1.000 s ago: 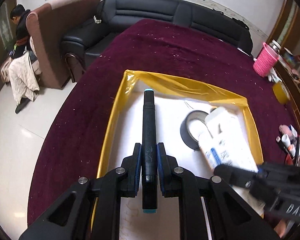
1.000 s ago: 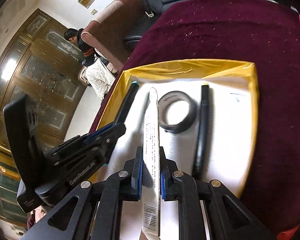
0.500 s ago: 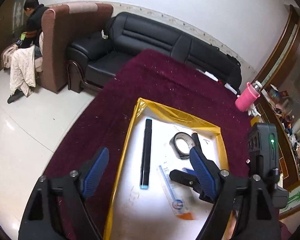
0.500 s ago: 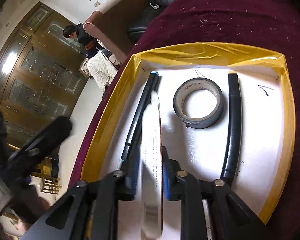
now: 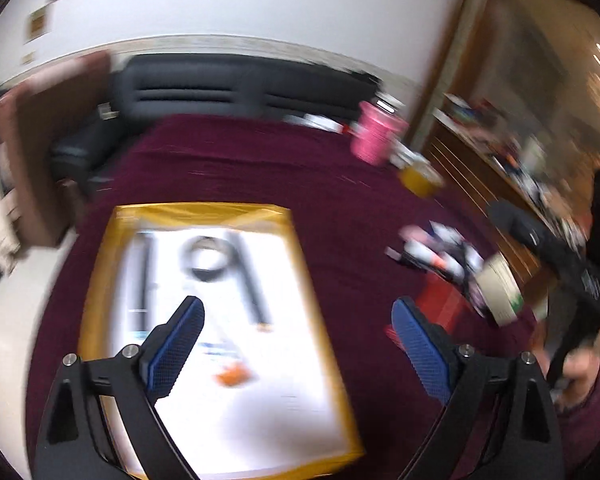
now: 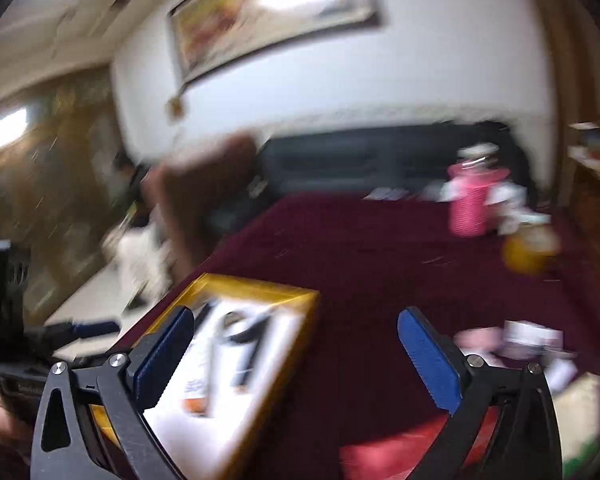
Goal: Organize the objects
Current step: 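Grasp the red foil packet with the left gripper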
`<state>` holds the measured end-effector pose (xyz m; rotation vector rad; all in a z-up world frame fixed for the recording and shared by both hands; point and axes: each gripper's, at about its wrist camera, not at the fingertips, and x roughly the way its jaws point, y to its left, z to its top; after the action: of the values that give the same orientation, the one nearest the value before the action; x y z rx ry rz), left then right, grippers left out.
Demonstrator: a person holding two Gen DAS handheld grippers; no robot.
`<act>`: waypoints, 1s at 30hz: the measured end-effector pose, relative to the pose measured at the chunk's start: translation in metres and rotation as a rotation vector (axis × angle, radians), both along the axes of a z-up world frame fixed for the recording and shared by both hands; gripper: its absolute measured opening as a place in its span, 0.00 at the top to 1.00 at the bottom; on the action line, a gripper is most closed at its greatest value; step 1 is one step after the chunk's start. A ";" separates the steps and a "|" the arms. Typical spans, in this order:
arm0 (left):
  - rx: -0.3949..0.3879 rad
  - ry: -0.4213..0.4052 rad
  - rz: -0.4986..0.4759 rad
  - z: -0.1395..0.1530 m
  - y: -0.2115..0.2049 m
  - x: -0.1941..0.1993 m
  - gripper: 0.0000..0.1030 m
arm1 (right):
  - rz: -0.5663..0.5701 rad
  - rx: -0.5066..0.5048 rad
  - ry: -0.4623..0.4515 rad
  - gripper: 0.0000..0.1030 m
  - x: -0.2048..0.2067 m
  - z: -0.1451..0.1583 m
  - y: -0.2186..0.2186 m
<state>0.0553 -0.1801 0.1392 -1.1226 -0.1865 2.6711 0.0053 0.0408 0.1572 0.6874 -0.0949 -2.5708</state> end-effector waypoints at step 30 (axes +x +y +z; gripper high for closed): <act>-0.364 -0.132 -0.398 -0.120 0.239 -0.059 0.45 | -0.303 -0.137 -0.367 0.00 -0.014 -0.097 0.236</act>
<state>-0.0040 0.0586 0.0194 -1.2797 0.4714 2.3268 -0.0090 0.2765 0.0600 1.1593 -0.5263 -2.6513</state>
